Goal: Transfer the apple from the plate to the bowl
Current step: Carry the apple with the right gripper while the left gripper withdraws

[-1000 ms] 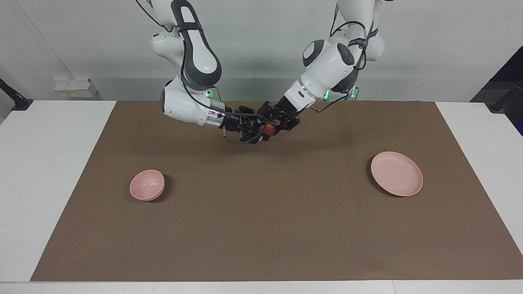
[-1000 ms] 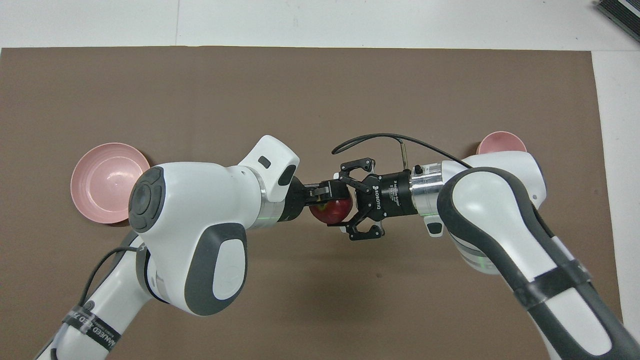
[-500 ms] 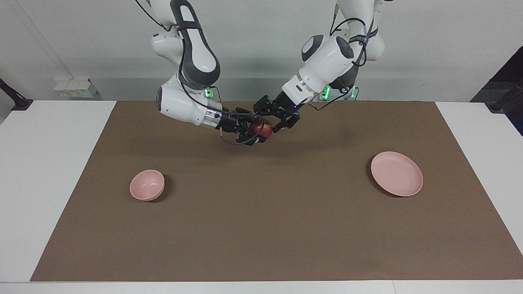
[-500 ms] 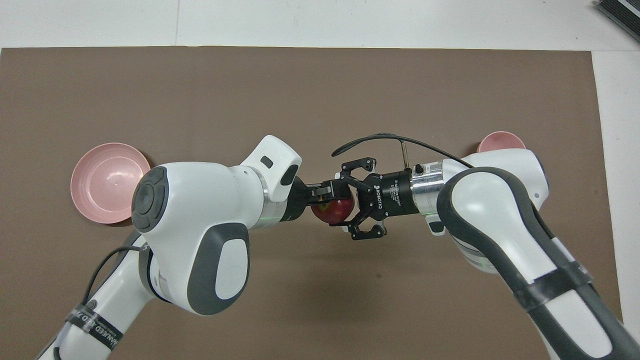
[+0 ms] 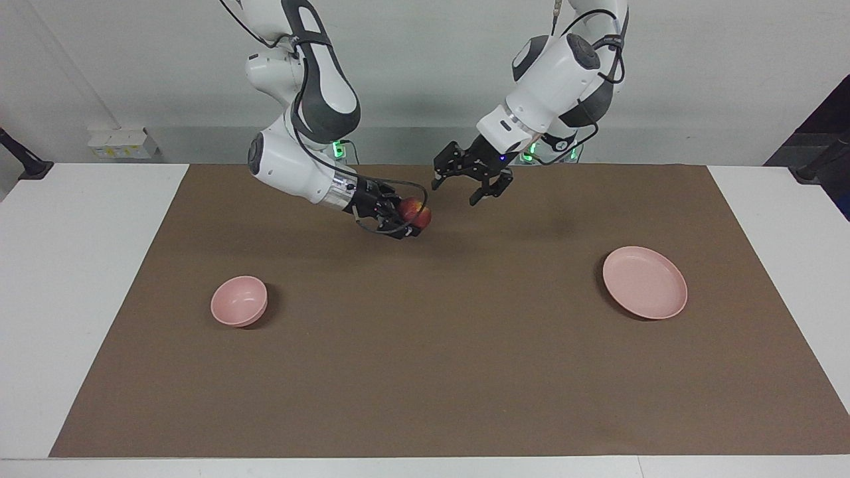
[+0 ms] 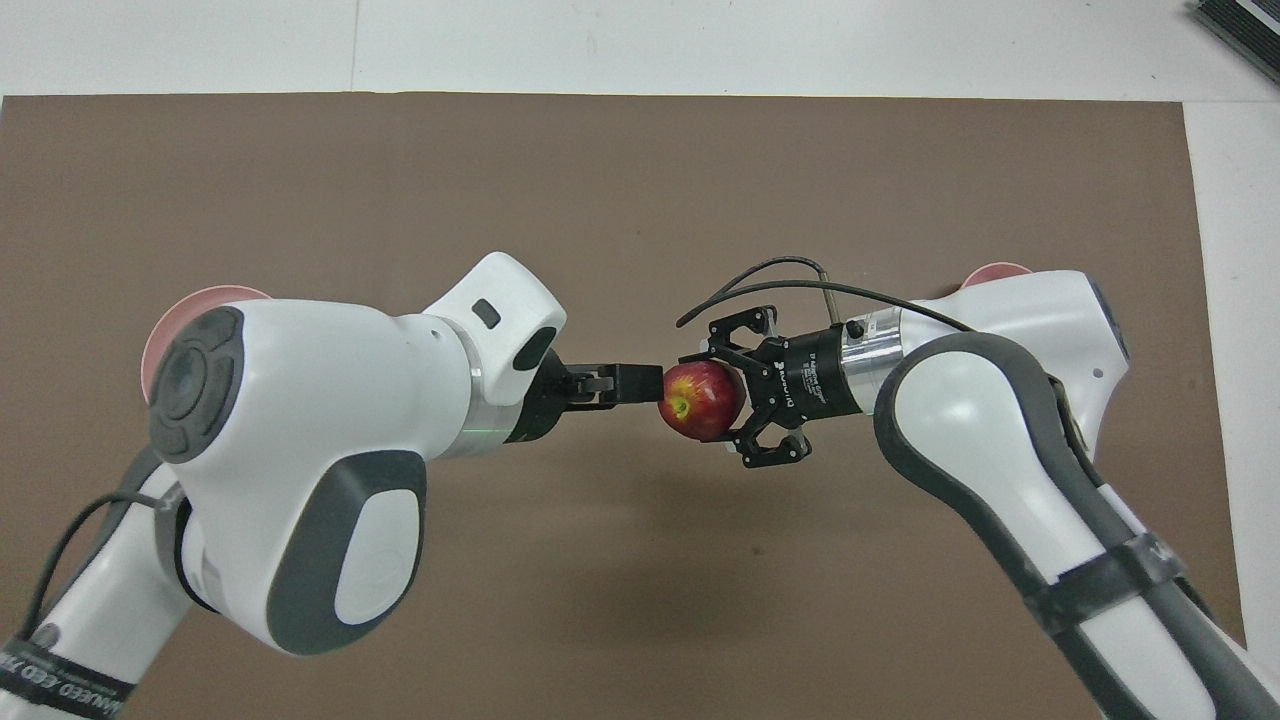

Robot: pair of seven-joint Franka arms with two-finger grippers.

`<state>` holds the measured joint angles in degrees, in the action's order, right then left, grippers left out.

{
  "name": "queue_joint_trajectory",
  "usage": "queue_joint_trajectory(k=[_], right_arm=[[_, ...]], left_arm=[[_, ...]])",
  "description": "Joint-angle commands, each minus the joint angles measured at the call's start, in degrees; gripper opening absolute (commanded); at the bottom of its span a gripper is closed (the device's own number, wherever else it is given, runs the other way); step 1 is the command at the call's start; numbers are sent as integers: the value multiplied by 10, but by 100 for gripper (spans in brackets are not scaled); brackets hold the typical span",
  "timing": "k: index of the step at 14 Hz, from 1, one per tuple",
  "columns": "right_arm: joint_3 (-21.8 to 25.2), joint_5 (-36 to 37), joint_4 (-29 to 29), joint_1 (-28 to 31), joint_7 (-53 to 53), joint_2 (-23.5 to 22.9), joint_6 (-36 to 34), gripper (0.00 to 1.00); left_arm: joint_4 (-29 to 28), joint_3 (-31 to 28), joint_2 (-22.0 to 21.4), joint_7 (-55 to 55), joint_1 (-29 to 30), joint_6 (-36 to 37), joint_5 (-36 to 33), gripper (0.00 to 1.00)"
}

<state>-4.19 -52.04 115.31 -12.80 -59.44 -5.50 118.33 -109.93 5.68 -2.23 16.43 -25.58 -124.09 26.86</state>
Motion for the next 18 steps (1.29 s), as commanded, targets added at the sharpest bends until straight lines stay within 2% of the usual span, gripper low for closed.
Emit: queue_joint_trajectory(k=[1, 3, 5, 7, 10, 14, 16, 18], right_arm=[[1, 75, -19, 13, 13, 9, 2, 0], [-2, 140, -38, 31, 49, 8, -5, 0], [1, 178, -41, 37, 85, 13, -6, 0], [2, 239, -49, 54, 105, 18, -9, 0], [2, 344, -54, 77, 171, 22, -14, 0], [2, 390, -52, 154, 325, 21, -11, 0], [1, 431, -52, 179, 368, 13, 0, 0], [1, 440, -52, 203, 402, -3, 28, 0]], left_arm=[[14, 1, -10, 0, 33, 46, -85, 100], [31, 2, -8, -6, 72, 87, -124, 100], [48, 1, -7, -25, 100, 96, -167, 100], [68, 1, -9, -44, 134, 104, -176, 100], [122, 1, -7, -103, 171, 174, -196, 100], [171, 1, -4, -154, 209, 254, -227, 100], [197, 1, -1, -180, 215, 291, -242, 100], [218, -7, 0, -219, 215, 335, -259, 100]])
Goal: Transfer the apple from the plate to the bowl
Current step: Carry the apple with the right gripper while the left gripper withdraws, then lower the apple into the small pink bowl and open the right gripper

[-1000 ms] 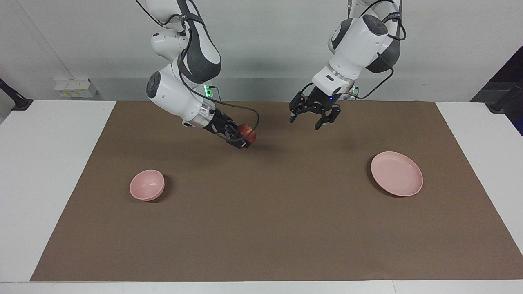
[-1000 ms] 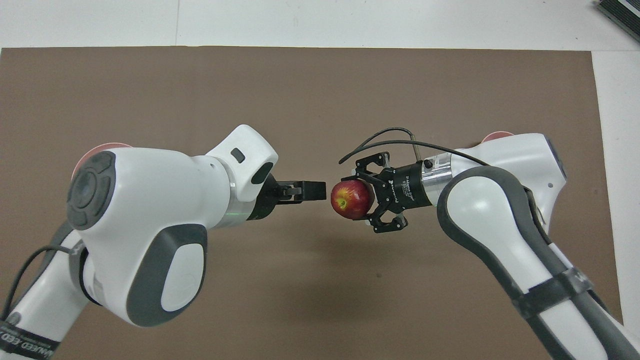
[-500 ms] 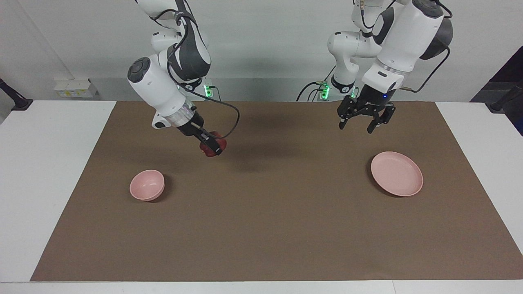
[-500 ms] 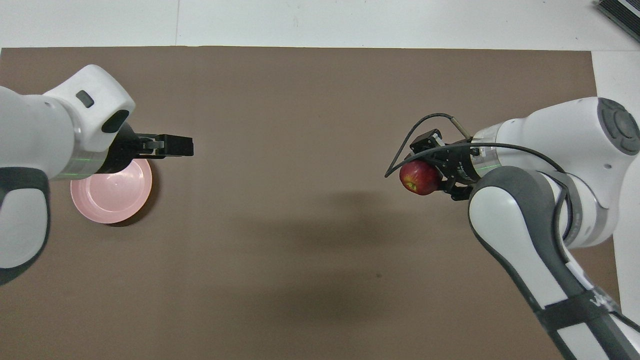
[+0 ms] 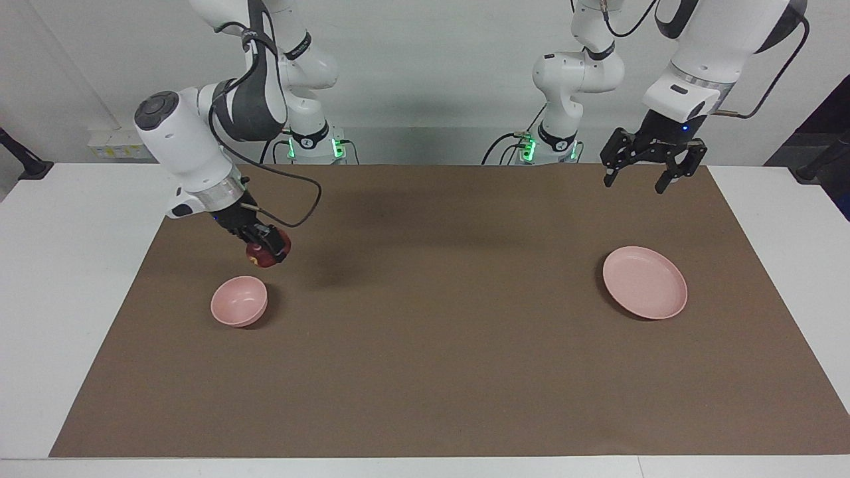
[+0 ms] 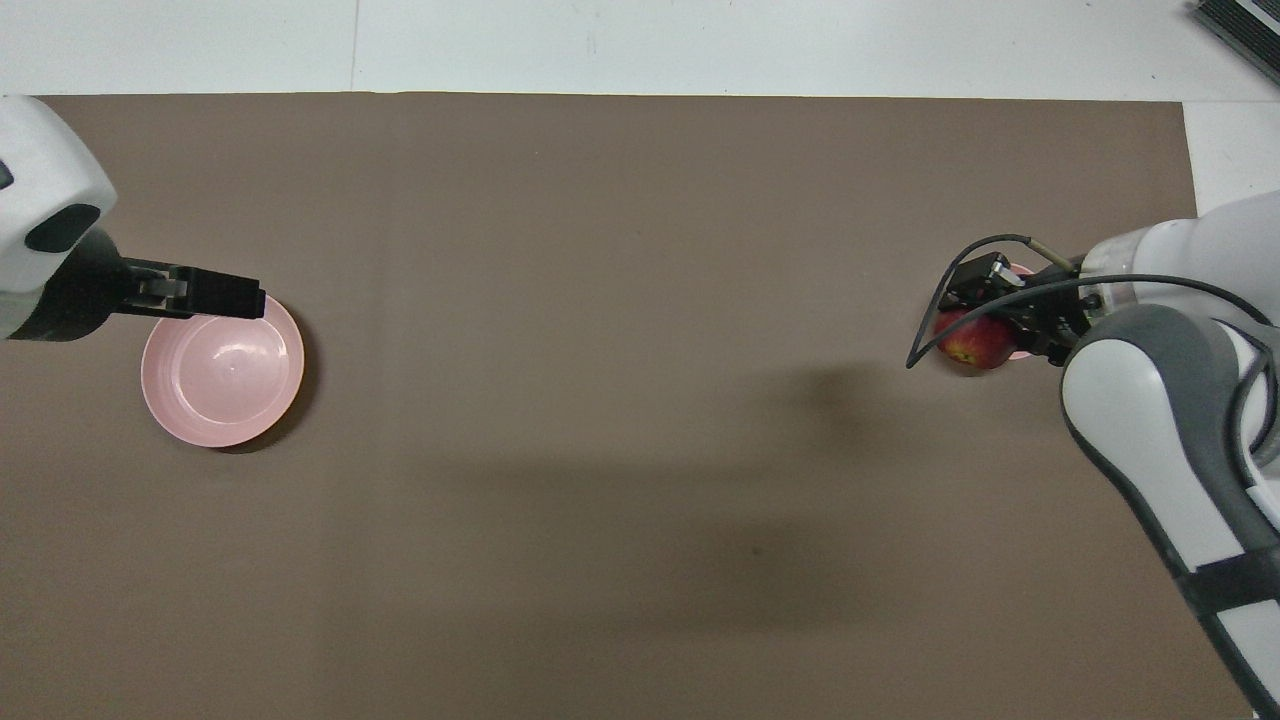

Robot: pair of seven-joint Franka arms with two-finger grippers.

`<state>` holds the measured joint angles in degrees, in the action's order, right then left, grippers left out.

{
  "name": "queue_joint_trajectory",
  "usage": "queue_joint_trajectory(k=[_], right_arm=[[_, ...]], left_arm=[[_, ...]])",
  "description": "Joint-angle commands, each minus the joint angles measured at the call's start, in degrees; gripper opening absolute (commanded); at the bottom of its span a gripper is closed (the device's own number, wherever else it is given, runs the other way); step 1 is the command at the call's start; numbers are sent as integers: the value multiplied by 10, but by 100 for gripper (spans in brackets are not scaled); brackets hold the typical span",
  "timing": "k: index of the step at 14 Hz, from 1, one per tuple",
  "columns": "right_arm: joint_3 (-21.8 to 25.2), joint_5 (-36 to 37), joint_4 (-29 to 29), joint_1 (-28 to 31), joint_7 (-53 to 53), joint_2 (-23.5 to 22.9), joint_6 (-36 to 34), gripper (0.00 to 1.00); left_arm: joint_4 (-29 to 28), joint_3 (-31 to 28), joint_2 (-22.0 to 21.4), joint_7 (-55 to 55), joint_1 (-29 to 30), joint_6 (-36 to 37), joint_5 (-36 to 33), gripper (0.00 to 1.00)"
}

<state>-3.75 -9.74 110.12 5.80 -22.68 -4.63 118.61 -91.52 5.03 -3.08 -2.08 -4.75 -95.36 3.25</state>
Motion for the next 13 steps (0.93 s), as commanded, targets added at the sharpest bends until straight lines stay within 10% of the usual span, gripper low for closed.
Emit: queue_joint_trajectory(k=[1, 13], right_arm=[[-3, 21, 0, 25, 47, -20, 36, 0], [-3, 52, 31, 64, 70, -116, 155, 0]], left_arm=[[44, -13, 9, -55, 7, 71, -33, 100], [111, -68, 41, -101, -4, 142, -35, 100]])
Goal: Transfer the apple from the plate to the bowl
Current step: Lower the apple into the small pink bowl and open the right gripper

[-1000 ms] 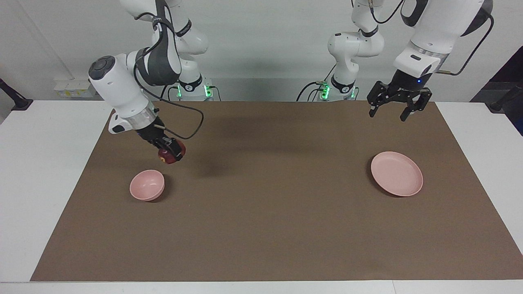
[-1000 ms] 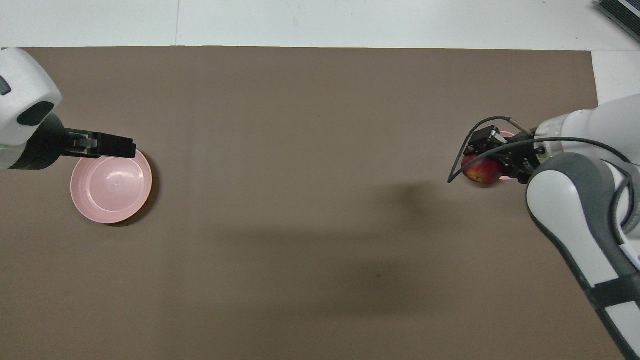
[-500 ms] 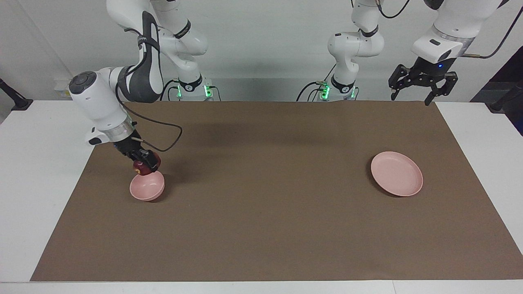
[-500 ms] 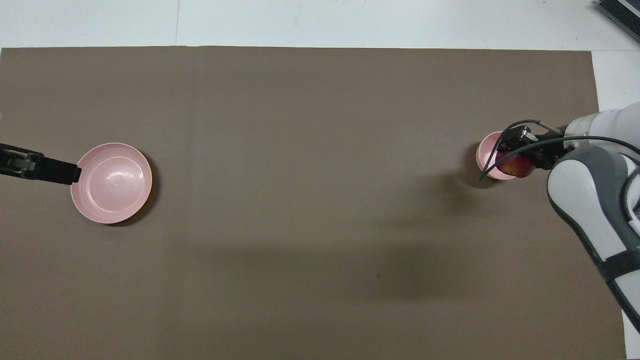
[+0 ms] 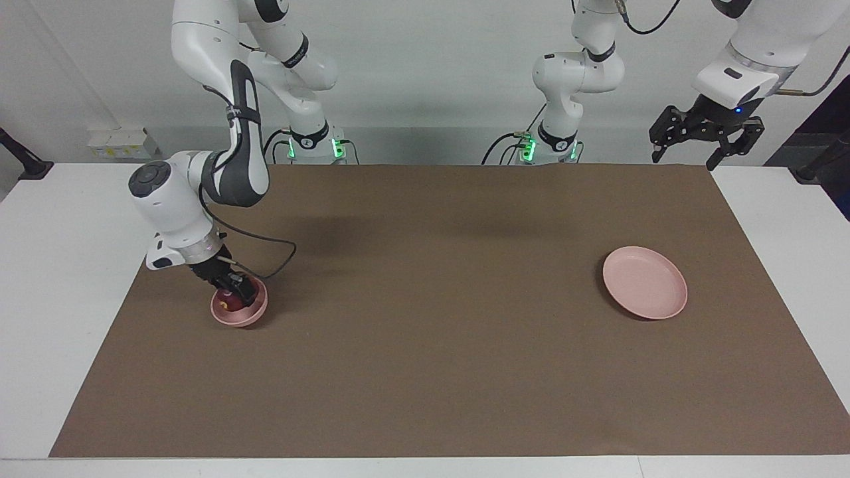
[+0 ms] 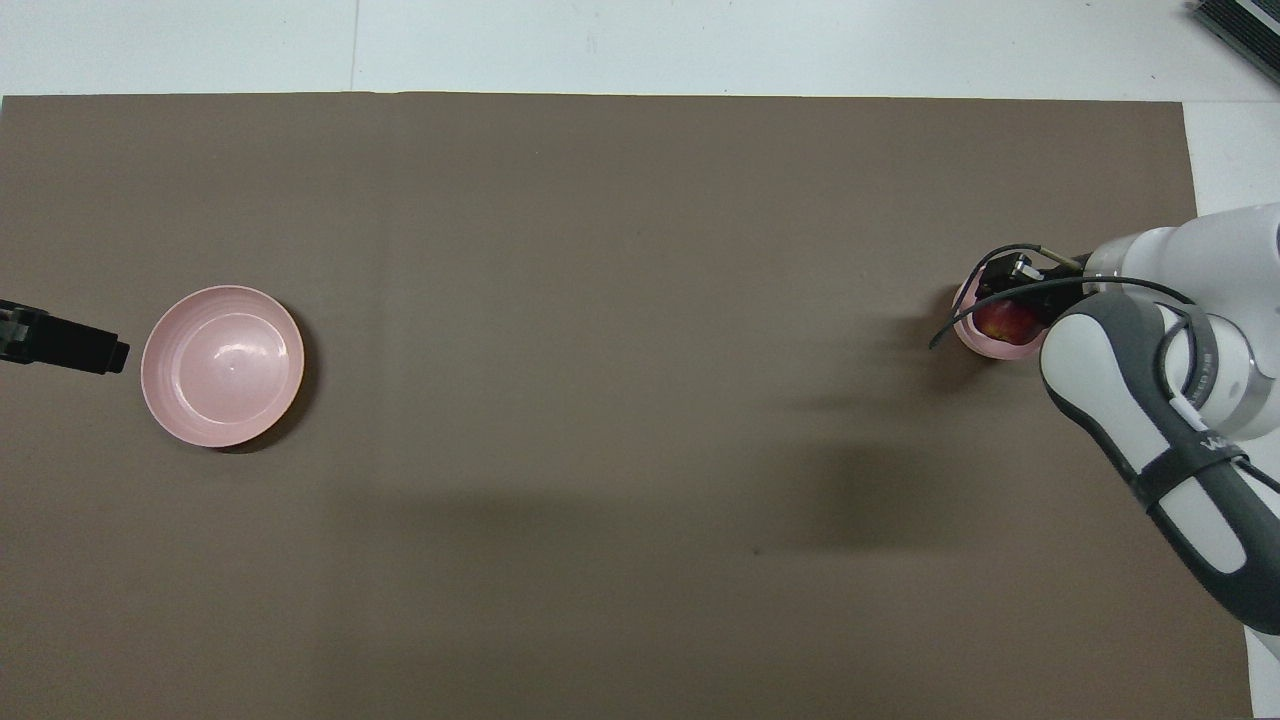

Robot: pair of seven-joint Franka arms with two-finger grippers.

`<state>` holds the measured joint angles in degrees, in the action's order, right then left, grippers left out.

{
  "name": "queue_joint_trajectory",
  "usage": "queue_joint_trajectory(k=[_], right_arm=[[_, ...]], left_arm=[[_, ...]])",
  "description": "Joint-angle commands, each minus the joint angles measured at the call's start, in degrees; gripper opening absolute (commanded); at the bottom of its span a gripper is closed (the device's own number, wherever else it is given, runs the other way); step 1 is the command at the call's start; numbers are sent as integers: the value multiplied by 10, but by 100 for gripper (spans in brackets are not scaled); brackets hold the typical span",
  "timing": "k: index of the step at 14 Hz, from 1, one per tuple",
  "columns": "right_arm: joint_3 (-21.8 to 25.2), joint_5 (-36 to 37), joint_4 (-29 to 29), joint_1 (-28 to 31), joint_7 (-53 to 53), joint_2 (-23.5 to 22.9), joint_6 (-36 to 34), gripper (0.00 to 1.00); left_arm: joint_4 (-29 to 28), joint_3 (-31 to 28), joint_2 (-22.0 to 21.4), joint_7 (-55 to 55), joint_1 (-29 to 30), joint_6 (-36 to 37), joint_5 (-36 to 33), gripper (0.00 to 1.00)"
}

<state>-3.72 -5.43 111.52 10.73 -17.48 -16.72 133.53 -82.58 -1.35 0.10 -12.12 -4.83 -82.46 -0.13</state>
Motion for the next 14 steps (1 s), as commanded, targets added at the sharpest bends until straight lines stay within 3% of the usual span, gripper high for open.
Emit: queue_joint_trajectory(k=[1, 2, 3, 7, 11, 14], right_arm=[[-4, 9, 16, 13, 12, 3, 9, 8], [-3, 9, 15, 6, 15, 2, 9, 60], [-4, 10, 10, 6, 17, 1, 4, 100], [-5, 37, -20, 5, 47, 7, -28, 100], [-8, 66, -96, 5, 185, 13, -120, 100], [-12, 85, -126, 0, 213, 44, -181, 100]], left_arm=[[22, -4, 9, -1, -2, 13, 0, 100], [22, -4, 9, -1, -1, 13, 0, 100], [22, -4, 8, 0, -1, 12, 0, 100], [15, -4, 2, -1, -1, 16, -4, 100], [15, -4, 2, -1, -1, 16, -4, 100], [15, -4, 2, -1, -1, 16, -4, 100]])
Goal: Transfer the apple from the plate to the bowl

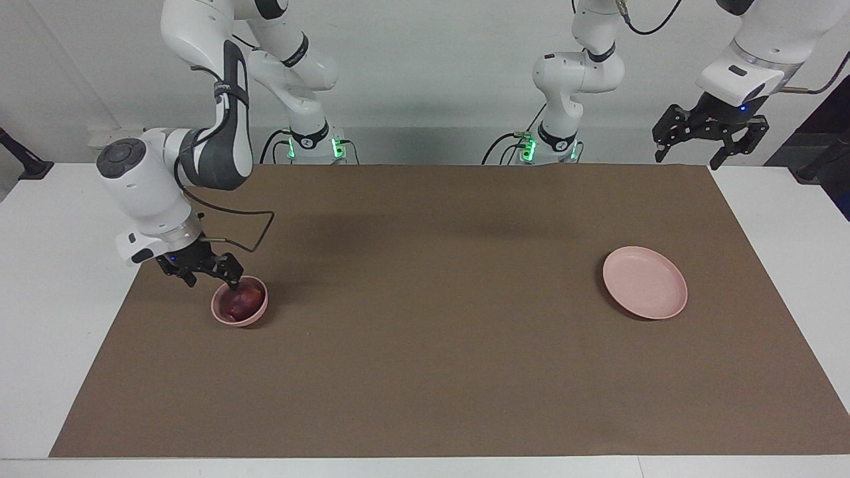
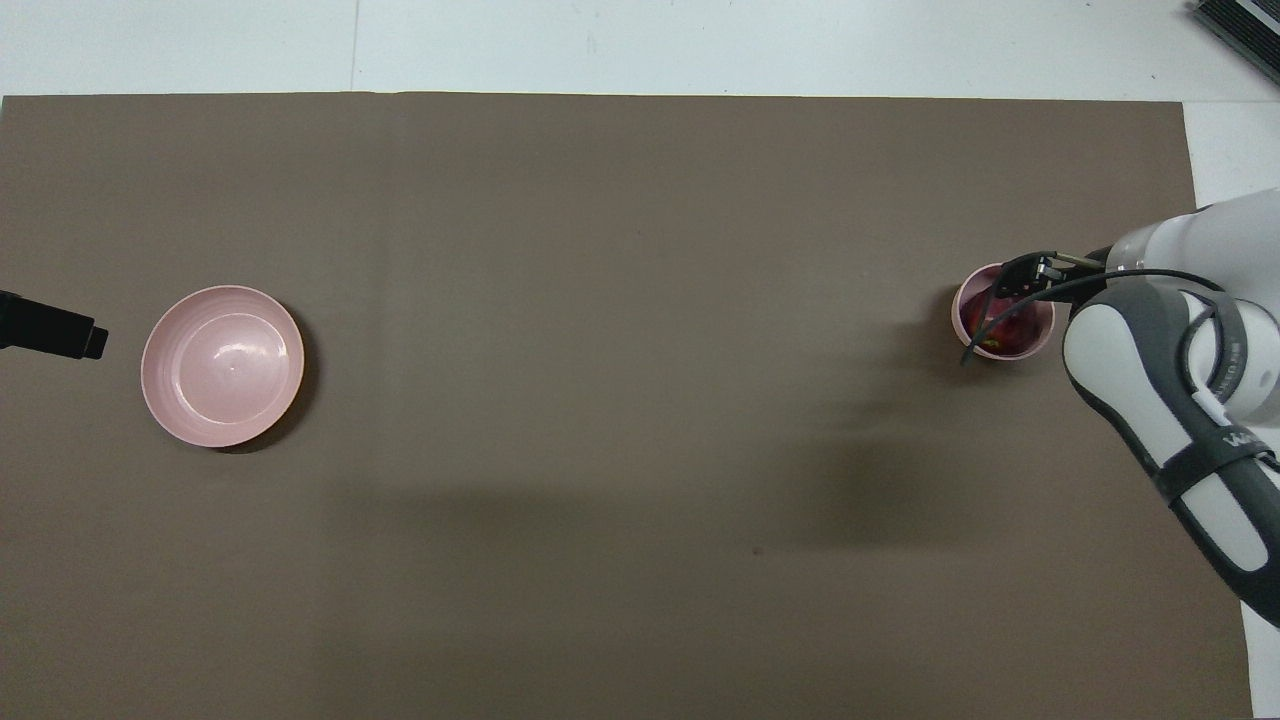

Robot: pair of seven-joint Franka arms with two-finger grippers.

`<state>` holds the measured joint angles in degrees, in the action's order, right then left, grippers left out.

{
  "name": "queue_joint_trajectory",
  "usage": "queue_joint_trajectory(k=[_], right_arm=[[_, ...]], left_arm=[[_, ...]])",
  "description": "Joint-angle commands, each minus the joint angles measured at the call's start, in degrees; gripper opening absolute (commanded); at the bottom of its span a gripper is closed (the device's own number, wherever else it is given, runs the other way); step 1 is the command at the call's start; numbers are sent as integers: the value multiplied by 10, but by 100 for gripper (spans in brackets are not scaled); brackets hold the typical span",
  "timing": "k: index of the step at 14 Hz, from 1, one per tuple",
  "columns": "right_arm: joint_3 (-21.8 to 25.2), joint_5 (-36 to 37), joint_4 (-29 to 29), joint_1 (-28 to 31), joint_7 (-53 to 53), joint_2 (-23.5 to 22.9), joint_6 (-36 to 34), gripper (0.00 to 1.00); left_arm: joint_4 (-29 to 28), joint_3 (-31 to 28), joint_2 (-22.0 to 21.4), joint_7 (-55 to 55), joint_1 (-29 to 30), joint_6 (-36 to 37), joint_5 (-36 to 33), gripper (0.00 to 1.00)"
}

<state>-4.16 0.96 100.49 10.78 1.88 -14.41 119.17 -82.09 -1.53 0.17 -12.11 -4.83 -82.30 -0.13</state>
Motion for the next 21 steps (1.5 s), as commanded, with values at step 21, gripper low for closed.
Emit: queue_joint_trajectory(k=[21], right_arm=[[-8, 0, -122, -33, -63, 130, -311, 100]], left_arm=[[11, -2, 1, -1, -1, 14, -4, 100]])
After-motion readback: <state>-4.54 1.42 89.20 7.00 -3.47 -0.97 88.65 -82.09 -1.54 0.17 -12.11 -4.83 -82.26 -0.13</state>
